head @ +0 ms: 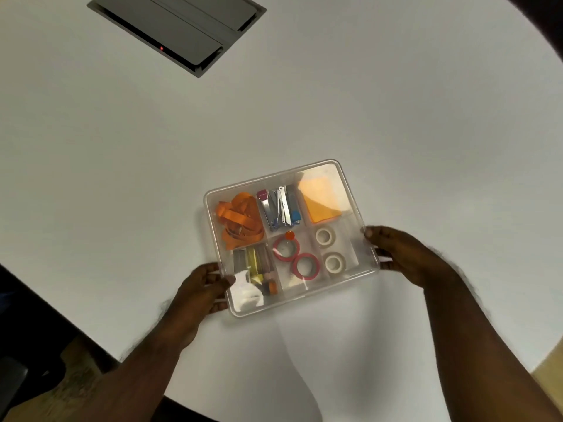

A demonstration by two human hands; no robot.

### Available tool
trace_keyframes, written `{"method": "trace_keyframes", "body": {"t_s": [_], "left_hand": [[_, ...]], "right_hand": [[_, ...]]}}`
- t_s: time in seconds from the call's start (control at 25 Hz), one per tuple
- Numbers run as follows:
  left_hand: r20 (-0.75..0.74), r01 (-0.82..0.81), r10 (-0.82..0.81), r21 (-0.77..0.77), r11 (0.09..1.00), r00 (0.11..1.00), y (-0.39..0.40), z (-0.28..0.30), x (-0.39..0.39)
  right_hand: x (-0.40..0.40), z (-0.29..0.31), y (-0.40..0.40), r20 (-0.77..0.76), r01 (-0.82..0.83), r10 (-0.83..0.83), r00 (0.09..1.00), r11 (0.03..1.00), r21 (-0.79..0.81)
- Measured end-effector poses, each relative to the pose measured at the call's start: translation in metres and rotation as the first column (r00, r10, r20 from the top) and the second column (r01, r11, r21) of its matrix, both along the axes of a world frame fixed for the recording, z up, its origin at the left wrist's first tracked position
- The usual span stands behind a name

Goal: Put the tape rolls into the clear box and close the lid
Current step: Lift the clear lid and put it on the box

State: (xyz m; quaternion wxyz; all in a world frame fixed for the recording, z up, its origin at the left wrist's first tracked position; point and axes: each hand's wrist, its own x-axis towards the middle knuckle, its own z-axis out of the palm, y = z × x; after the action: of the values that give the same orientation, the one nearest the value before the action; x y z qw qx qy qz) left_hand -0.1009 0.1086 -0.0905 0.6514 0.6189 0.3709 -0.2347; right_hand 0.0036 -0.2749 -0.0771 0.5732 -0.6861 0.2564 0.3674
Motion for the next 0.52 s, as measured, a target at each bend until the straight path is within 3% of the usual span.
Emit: {"method": "trace_keyframes", "body": {"t_s": [0.12, 0.24, 0.52], "left_hand": [[-0.056, -0.001, -0.005, -0.111, 0.994, 0.998, -0.001, -0.005, -0.033], [-0.085, -0.124, 0.110, -0.184, 0.975, 0.990, -0.004, -0.010, -0.045], [-0.071, -0.138, 0.130, -0.127, 0.982, 0.989, 0.000, -0.013, -0.045]], "right_hand": [[-0.036, -0.008, -0.013, -0.027, 0.070, -0.068, 0.997, 0.993, 0.092], [-0.050, -0.015, -0.011, -0.025, 0.193, -0.192, 0.981, 0.975, 0.106], [-0.055, -0.021, -0.006, 0.068, 0.221, -0.227, 0.972, 0.972, 0.085]]}}
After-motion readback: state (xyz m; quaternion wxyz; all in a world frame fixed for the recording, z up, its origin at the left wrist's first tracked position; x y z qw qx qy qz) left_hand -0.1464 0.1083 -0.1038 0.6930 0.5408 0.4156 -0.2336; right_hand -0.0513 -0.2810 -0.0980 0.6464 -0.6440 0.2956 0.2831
